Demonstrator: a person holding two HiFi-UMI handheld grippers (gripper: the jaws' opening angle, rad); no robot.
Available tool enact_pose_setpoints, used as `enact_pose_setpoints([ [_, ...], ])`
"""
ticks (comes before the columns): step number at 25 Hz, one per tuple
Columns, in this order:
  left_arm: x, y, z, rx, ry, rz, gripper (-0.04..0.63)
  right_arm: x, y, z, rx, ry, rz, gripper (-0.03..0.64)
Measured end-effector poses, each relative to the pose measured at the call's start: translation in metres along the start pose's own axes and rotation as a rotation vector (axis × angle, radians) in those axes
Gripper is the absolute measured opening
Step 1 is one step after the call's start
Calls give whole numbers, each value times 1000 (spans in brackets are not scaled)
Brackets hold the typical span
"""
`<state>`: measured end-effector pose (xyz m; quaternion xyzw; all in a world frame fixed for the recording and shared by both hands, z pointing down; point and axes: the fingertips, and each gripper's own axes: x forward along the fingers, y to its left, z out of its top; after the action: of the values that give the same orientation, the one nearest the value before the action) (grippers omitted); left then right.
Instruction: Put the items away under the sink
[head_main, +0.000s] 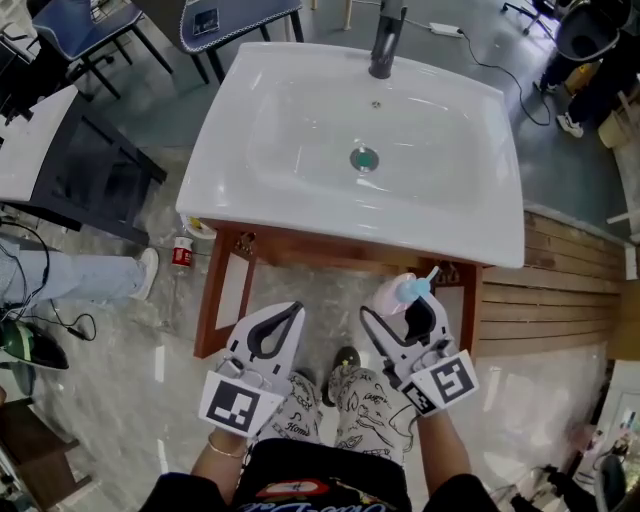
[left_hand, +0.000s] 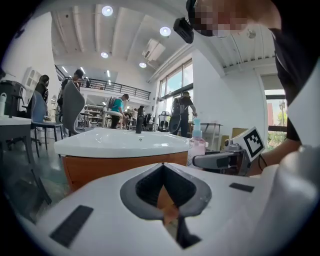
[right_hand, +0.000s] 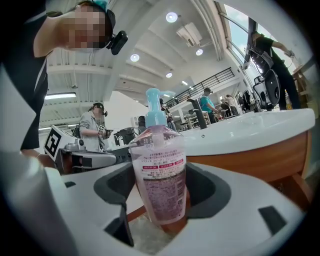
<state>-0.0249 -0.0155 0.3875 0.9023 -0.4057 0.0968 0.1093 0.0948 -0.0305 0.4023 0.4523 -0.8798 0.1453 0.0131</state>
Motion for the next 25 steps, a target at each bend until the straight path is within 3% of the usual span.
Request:
enact_pose_setpoints([
  [10, 24, 11, -39, 41, 16, 12, 6, 7, -20, -34, -2, -7, -19, 321],
  [19, 43, 16, -78, 21, 5, 9, 6, 12, -31, -62, -42, -44, -16, 321],
  [23, 56, 23, -92, -31, -29, -19, 6, 19, -36, -76, -60, -65, -5, 321],
  [25, 62, 29, -96, 15, -37, -4, 6, 24, -41, -84, -58, -67, -7, 321],
])
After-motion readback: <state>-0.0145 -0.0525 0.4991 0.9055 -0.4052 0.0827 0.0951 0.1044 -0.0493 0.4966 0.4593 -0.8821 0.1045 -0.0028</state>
